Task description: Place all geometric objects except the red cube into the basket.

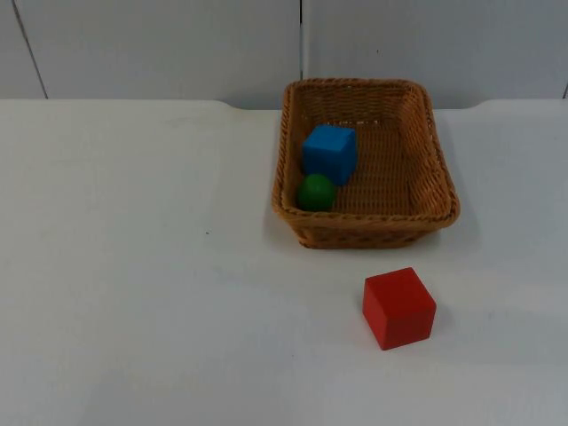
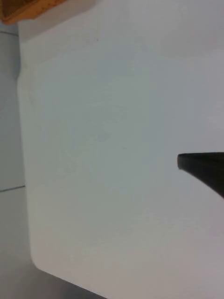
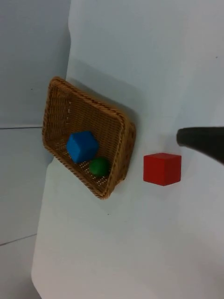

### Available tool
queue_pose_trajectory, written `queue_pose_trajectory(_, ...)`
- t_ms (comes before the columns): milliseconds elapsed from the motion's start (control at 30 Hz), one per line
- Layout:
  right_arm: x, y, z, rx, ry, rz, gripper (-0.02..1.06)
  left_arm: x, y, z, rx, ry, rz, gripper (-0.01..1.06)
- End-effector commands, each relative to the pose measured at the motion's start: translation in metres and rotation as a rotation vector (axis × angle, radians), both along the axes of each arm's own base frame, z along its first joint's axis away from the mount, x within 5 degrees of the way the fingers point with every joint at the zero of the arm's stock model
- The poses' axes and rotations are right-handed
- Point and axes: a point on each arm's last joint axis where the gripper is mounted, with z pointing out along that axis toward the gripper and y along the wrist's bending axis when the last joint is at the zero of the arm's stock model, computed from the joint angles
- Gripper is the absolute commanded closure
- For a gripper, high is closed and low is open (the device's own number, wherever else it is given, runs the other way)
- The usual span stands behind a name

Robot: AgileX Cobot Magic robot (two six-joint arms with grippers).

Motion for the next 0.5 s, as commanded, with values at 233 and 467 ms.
queue_pose_trajectory(233,-0.001,-0.002,-0.007,-0.066,0.044,0.002,0.32,0.0,0.002,-0.003,-0.026,0.012,0.045,0.07)
queue_pose_trajectory(467,0.0,-0.002,-0.017,-0.098,0.1,-0.001,0.32,0.0,0.004,-0.003,-0.032,0.012,0.068,0.07)
